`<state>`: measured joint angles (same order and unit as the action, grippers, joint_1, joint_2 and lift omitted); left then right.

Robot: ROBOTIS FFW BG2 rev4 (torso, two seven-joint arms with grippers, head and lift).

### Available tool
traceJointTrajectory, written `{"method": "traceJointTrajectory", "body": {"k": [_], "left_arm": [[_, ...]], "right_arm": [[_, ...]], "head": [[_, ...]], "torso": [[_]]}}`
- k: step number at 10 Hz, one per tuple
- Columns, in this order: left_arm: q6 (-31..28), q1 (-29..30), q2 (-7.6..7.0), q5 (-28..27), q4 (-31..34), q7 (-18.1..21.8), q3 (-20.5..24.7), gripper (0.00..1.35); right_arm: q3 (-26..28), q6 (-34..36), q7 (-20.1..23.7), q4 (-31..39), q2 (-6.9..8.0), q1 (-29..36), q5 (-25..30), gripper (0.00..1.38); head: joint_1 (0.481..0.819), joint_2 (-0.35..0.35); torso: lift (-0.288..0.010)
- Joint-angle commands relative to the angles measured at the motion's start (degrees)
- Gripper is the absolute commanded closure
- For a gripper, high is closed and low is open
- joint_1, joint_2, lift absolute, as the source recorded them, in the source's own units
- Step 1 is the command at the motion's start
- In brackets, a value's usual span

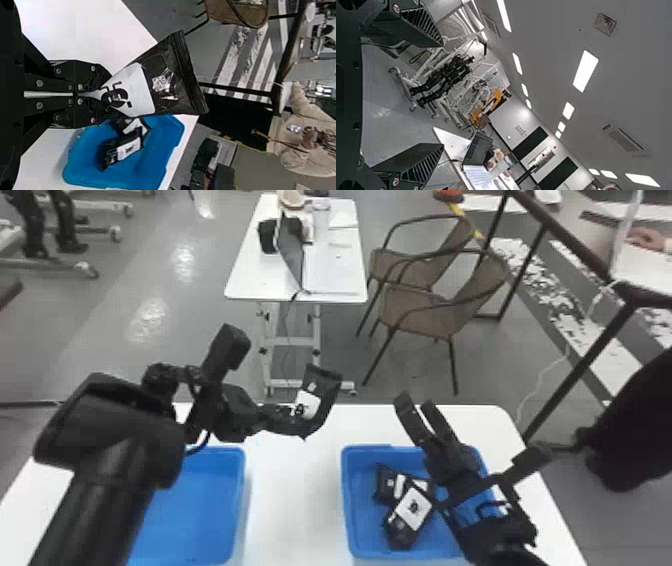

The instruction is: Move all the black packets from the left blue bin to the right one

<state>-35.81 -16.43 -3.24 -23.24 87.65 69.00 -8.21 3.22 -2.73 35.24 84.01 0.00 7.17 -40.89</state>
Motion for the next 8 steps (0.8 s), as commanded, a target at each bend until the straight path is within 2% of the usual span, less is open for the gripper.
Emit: {"method": "traceJointTrajectory", "body": {"k": [1,3,6,8], "left_arm": [[3.4,-1.9,0.87,5.0,-3.8,-0.9,-1.4,1.13],[5.1,-4.0,1.31,9.3,-8.1,-1.1,-3.5,1.12],[5.0,-5.3,2.01,9.7,-10.6,-0.7,-5.1,1.12],[5.8,-6.6,2.45,9.9,-13.1,-0.4,-6.0,1.13]], "right_arm": [[-0.3,0.0,0.0,-0.2,0.05,-0.5,0.1,0.11],[-0.4,-0.3,0.0,-0.5,0.05,-1.3,0.3,0.11],[-2.2,-1.8,0.0,-1.1,0.05,-3.3,0.6,0.11],[-4.7,-2.1,0.0,-1.1,0.05,-3.9,1.0,0.1]], "head": [[0.695,-0.119],[0.695,-0.153],[0.695,-0.187],[0.695,-0.177]], "torso": [[0.0],[0.0],[0.0],[0.0]]}}
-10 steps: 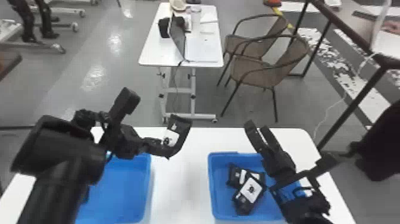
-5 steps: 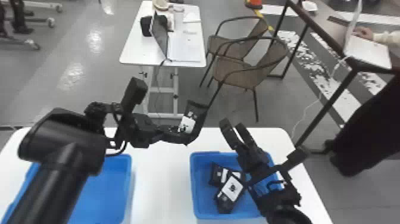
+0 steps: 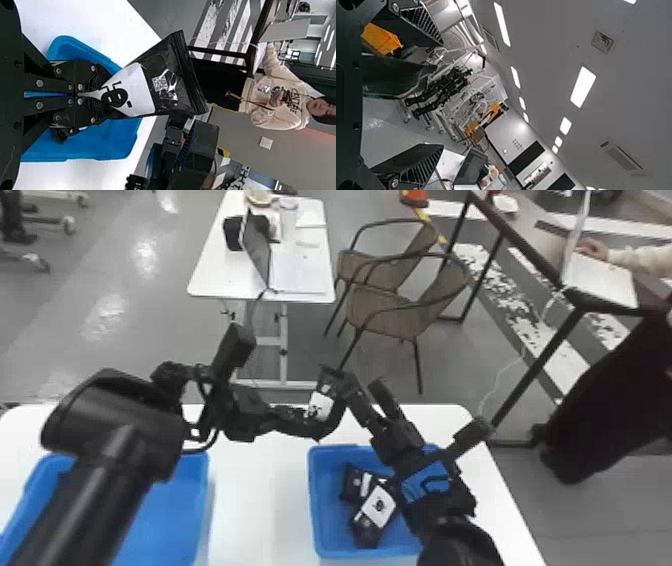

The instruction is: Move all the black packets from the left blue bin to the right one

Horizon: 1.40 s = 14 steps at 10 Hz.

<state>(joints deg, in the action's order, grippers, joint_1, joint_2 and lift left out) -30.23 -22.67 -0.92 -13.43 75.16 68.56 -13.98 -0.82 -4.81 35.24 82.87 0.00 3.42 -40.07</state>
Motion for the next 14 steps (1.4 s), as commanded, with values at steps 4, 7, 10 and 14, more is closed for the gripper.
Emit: {"method": "traceJointTrajectory", "body": {"k": [4,7,10,14], "left_arm": [[0.8,-2.5,1.01,1.4,-3.0,0.0,-3.1,1.12],[1.0,-3.1,1.07,1.6,-3.6,0.0,-3.5,1.13],[0.9,-2.7,1.07,2.3,-3.6,-0.2,-2.1,1.12],[-0.3,-0.4,0.75,5.4,-3.2,0.5,0.6,0.44]], "right_arm": [[-2.9,-0.1,-0.9,-0.5,0.05,-1.4,3.2,0.13],[-3.6,2.3,-1.0,-0.9,0.05,-1.8,2.8,0.99],[-3.6,1.8,-0.9,-1.6,0.05,-1.1,1.7,1.06],[-2.3,-2.1,-1.1,-5.3,-0.79,-1.1,-3.3,1.17]], "head": [[0.695,-0.165],[0.695,-0.159],[0.695,-0.152],[0.695,-0.163]], "torso": [[0.0],[0.0],[0.0],[0.0]]}}
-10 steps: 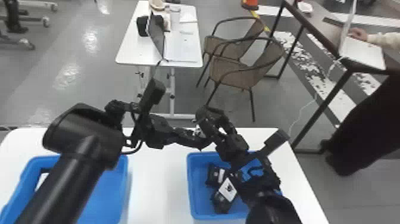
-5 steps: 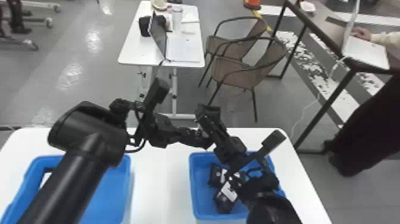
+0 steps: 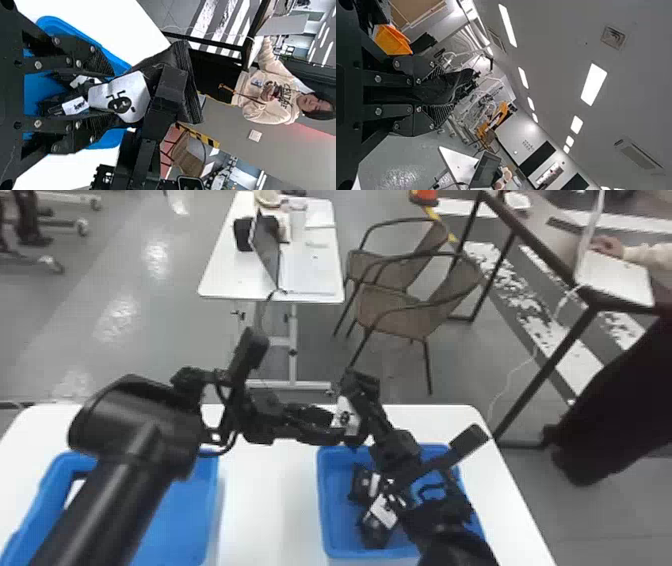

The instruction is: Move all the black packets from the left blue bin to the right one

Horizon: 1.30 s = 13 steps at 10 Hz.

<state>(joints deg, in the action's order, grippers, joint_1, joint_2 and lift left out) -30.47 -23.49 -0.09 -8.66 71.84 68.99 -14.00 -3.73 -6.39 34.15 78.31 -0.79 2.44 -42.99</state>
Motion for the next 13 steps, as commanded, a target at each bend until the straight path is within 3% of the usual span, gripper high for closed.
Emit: {"method": "traceJointTrajectory", "body": {"k": [1,3,4,5,6,7,8,9,10,11,12,13], "left_arm": [[-1.1,2.1,-0.61,0.8,1.8,1.0,2.4,0.32],[-4.1,8.6,-1.31,4.3,7.8,0.7,9.7,0.3],[-4.6,12.5,-1.4,10.7,9.5,-1.3,14.4,0.3],[-3.9,17.5,-2.11,26.9,9.5,-7.5,18.7,0.3],[-2.2,20.8,-3.34,33.8,9.6,-10.6,21.7,0.3],[-0.6,22.2,-5.71,37.3,9.8,-11.2,23.1,0.32],[2.0,23.8,-7.91,46.5,9.6,-14.0,23.3,0.34],[5.8,24.5,-8.7,50.6,8.8,-14.1,24.9,0.34],[8.1,25.2,-8.61,46.3,9.8,-14.1,28.2,0.27],[10.5,25.9,-8.7,44.7,11.0,-14.8,30.3,0.25],[9.5,26.9,-8.08,46.7,12.0,-15.7,31.4,0.24],[6.0,28.1,-7.12,43.7,15.0,-17.9,33.2,0.26]], "right_arm": [[2.2,-1.0,-0.5,-1.8,0.0,-0.1,-0.3,1.16],[6.5,-1.0,-0.7,-3.6,-0.09,1.3,-0.3,1.16],[8.4,-1.0,-1.5,-4.0,-0.09,2.9,-0.6,1.15],[8.9,-1.1,-2.2,-4.7,0.0,4.1,-1.1,1.15],[9.3,-1.3,-2.4,-5.3,0.0,5.1,-2.1,1.15],[9.4,-1.3,-2.4,-6.2,0.0,5.8,-2.6,1.15],[9.4,-1.4,-2.4,-8.2,0.35,5.6,-2.7,1.14],[9.4,-1.9,-2.4,-10.0,0.61,5.0,-3.2,1.14],[9.8,-1.9,-2.3,-11.1,0.52,4.9,-3.9,1.04],[10.2,-2.1,-2.0,-11.5,0.61,4.9,-4.0,0.63],[10.5,-2.3,-2.0,-11.9,0.61,5.1,-4.6,0.24],[10.5,-2.7,-2.0,-11.8,0.61,5.8,-5.6,0.06]], "head": [[0.695,-0.173],[0.695,-0.186],[0.695,-0.19],[0.695,-0.19],[0.695,-0.182],[0.695,-0.17],[0.695,-0.141],[0.695,-0.107],[0.695,-0.072],[0.695,-0.054],[0.695,-0.022],[0.695,-0.003]], "torso": [[0.0],[0.0],[0.0],[0.0],[0.0],[0.0],[0.0],[0.0],[0.0],[0.0],[0.0],[0.0]]}}
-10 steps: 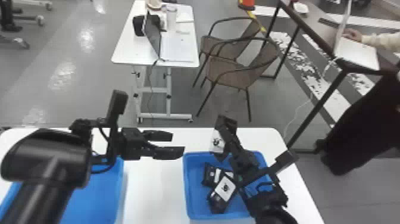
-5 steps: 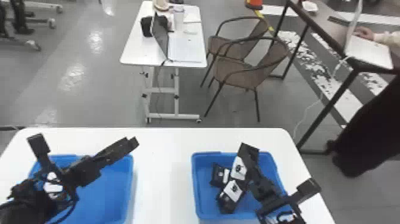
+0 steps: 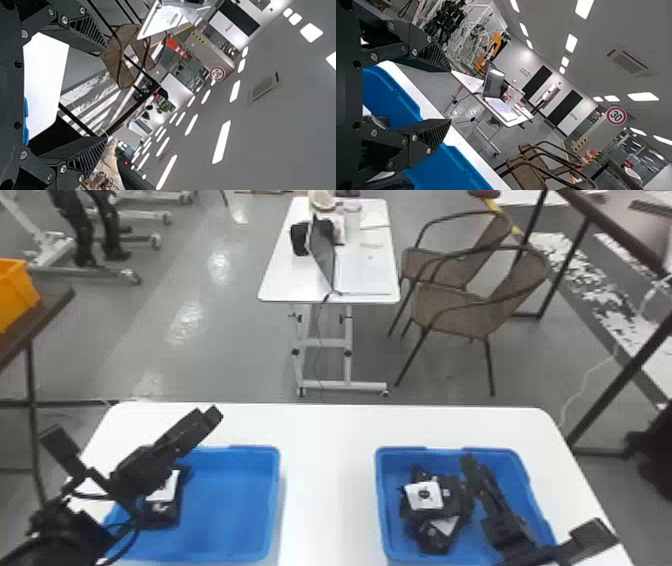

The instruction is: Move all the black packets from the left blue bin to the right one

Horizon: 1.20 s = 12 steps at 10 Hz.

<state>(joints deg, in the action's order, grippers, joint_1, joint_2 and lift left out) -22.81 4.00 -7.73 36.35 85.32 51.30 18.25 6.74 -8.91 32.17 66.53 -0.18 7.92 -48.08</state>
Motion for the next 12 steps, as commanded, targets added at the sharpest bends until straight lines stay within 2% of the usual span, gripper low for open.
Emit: {"method": "traceJointTrajectory", "body": {"k": [1,2,3,4,5,6,7,9,11,12], "left_arm": [[-0.6,1.7,1.05,-2.0,2.9,-0.8,1.8,0.25],[0.2,2.6,1.4,0.0,3.1,-0.7,2.3,0.21],[-0.4,3.2,1.05,-0.1,4.5,-0.6,3.2,0.17],[-3.8,4.5,1.13,-2.0,7.2,-1.0,5.3,0.16],[-12.8,6.5,2.72,-10.8,14.8,-3.8,10.3,0.17],[-20.0,7.4,4.74,-20.5,21.3,-4.2,14.5,0.17],[-26.7,7.4,6.23,-28.2,25.5,-4.0,16.7,0.18],[-31.2,6.5,7.88,-39.2,28.0,-3.9,16.5,0.19],[-33.3,4.2,7.88,-52.7,28.3,-3.7,15.0,0.22],[-34.3,2.9,7.88,-56.8,27.3,-3.5,14.5,0.24]], "right_arm": [[0.0,-0.3,0.1,0.4,0.0,1.2,-1.2,0.11],[0.0,-0.3,0.2,1.2,0.0,2.0,-1.6,0.15],[0.0,-0.3,0.4,2.2,0.0,2.7,-2.3,0.15],[0.1,-0.3,0.6,3.2,0.0,3.2,-3.0,0.15],[0.3,-0.3,1.0,4.5,0.0,3.6,-3.3,0.15],[0.5,-0.3,1.0,6.2,0.0,3.9,-3.3,0.15],[0.6,-0.3,1.0,7.4,0.0,4.1,-3.7,0.15],[0.5,0.5,1.2,8.5,-0.09,3.9,-4.0,0.15],[0.4,1.2,2.5,8.4,-0.09,3.2,-4.0,0.15],[0.3,1.3,2.9,8.2,-0.09,2.7,-4.0,0.15]], "head": [[0.695,0.005],[0.695,0.009],[0.695,0.011],[0.695,0.016],[0.695,0.025],[0.695,0.048],[0.695,0.065],[0.695,0.13],[0.695,0.16],[0.695,0.186]], "torso": [[0.0],[0.0],[0.0],[0.0],[0.0],[0.0],[0.0],[0.0],[0.0],[0.0]]}}
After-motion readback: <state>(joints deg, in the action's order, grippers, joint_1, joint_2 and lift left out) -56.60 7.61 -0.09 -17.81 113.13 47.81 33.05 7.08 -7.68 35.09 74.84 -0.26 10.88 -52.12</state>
